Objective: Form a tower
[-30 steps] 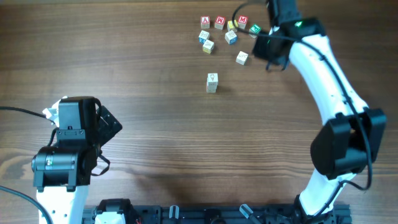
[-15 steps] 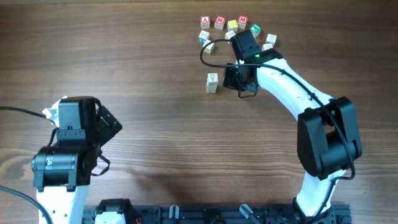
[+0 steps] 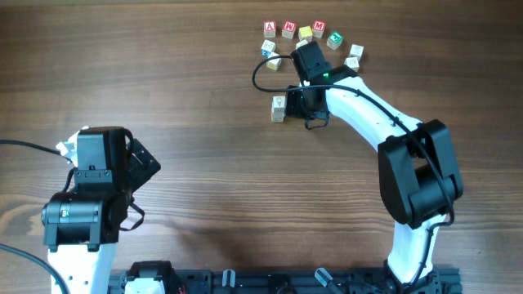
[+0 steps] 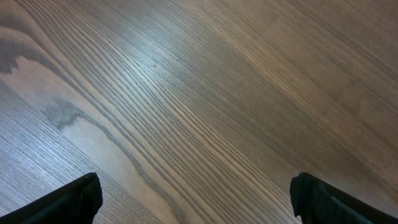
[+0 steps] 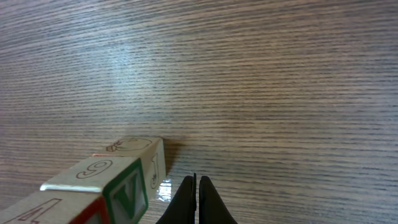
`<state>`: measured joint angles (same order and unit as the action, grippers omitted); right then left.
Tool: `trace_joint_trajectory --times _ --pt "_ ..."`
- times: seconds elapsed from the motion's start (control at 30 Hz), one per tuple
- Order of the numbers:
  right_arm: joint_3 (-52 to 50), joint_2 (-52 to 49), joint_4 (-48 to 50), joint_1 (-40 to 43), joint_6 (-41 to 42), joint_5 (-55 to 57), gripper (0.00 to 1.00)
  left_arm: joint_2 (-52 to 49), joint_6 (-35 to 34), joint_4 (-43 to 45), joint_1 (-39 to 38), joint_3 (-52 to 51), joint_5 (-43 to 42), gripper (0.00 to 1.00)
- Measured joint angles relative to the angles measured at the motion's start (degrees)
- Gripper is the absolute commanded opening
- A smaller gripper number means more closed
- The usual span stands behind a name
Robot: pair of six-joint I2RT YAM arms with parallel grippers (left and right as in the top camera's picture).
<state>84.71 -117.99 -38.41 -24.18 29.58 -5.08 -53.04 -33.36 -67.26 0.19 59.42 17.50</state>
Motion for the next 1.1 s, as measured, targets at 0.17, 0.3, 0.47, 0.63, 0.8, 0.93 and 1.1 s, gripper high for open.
trace_joint_trajectory --times 0.17,0.3,0.47,0.63,0.8,0.93,1.1 --pt "0.2 0.0 1.2 0.0 -1.2 -0.3 0.05 0.0 0.0 0.0 0.0 0.0 0.0 1.00" --pt "0.2 0.0 1.3 -0.7 -1.9 -0.5 0.05 0.0 0.0 0.0 0.0 0.0 0.0 1.00" --pt "0.2 0.0 1.3 -2.5 -2.9 -0.5 0.05 0.0 0.0 0.0 0.0 0.0 0.0 1.00" --pt "0.2 0.0 1.3 -2.6 -2.9 -0.5 0.04 0.0 0.0 0.0 0.0 0.0 0.0 1.00" --pt "0.2 0.0 1.2 -2.6 -2.9 -0.5 0.04 0.0 0.0 0.0 0.0 0.0 0.0 1.00" --pt "0.2 0.0 1.2 -2.6 -4.0 -0.5 0.04 0.0 0.0 0.0 0.0 0.0 0.0 1.00" --pt "0.2 0.0 0.8 -2.6 -3.5 1.3 0.05 0.0 0.0 0.0 0.0 0.0 0.0 1.00"
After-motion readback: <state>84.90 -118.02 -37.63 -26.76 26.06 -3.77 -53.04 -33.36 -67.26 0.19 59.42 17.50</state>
